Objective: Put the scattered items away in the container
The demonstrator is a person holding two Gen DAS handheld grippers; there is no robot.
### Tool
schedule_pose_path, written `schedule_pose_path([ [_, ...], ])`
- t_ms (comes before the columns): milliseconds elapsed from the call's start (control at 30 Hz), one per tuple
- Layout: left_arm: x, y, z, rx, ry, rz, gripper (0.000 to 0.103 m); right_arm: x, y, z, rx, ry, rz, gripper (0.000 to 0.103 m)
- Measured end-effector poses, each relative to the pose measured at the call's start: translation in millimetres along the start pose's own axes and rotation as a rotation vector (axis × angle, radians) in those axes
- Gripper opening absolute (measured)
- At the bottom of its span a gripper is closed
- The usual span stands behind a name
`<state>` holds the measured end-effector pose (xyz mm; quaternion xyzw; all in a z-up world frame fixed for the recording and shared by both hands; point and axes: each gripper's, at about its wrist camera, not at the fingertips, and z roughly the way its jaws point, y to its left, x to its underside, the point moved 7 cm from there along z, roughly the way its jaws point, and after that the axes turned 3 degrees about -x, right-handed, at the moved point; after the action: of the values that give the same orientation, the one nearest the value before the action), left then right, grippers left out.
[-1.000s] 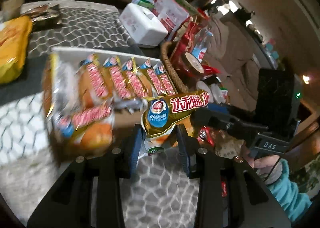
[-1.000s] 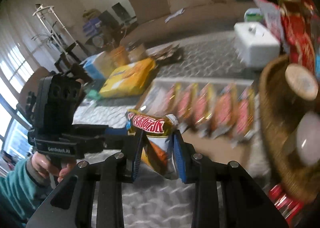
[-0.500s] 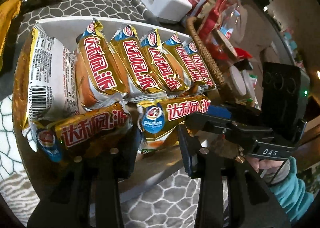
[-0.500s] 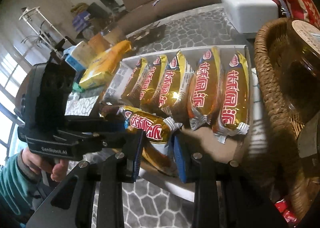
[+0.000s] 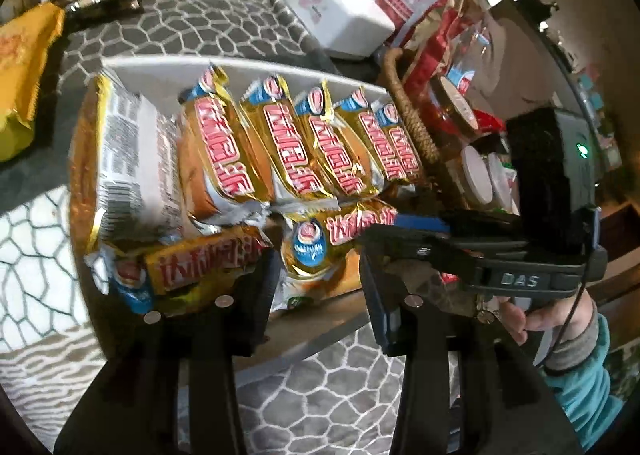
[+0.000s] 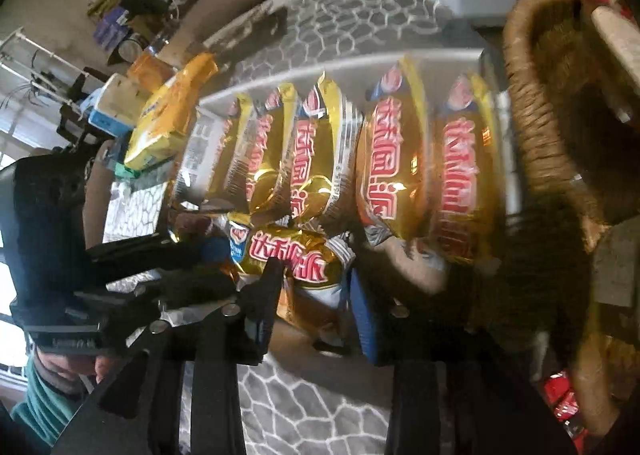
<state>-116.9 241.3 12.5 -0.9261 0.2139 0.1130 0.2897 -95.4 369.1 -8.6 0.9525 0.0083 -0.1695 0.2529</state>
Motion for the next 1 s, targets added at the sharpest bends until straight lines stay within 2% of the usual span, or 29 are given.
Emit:
schedule_pose_path([
  [67, -4, 0, -4, -0.015, -0.02, 0.003, 0.042, -1, -4, -14, 0.045, -0.054, -0.007, 0.047],
  [167, -9, 0, -4, -0.039, -0.022, 0.007, 0.042, -3, -9, -20, 0.051, -0.092, 0.01, 0.047],
  [233, -10, 0, 0, -0.058, -0.014, 0.016, 0.043, -3, -11, -16, 0.066, -0.077, -0.001, 0.046],
  [333, -9, 0, 4, -0.1, 0.002, 0.036, 0.043, 2, -12, -3, 0.175, -0.027, -0.07, 0.041],
  [467, -11, 4, -24, -0.061, -0.05, 0.023, 0.045, 2, -6, -19, 0.131, -0.059, -0.053, 0.042],
  [533, -14, 14, -44, -0.064, -0.091, -0.002, 0.055, 1, -3, -34, 0.111, -0.102, -0.046, 0.042],
  [567, -15, 22, -56, -0.064, -0.117, -0.018, 0.057, 0, -2, -44, 0.085, -0.128, -0.037, 0.042],
  [600, -16, 27, -63, -0.07, -0.129, -0.025, 0.058, -1, -2, -50, 0.068, -0.146, -0.025, 0.042],
  [667, -20, 46, -75, -0.128, -0.15, -0.047, 0.058, -7, -3, -62, 0.057, -0.183, -0.008, 0.044],
  [800, -27, 71, -73, -0.159, -0.159, -0.105, 0.058, -25, -6, -70, 0.103, -0.231, 0.009, 0.048],
  [867, -31, 76, -66, -0.191, -0.163, -0.098, 0.058, -35, -9, -73, 0.119, -0.254, 0.006, 0.048],
  [1000, -36, 83, -57, -0.247, -0.17, -0.109, 0.058, -41, -14, -66, 0.187, -0.245, 0.001, 0.049],
])
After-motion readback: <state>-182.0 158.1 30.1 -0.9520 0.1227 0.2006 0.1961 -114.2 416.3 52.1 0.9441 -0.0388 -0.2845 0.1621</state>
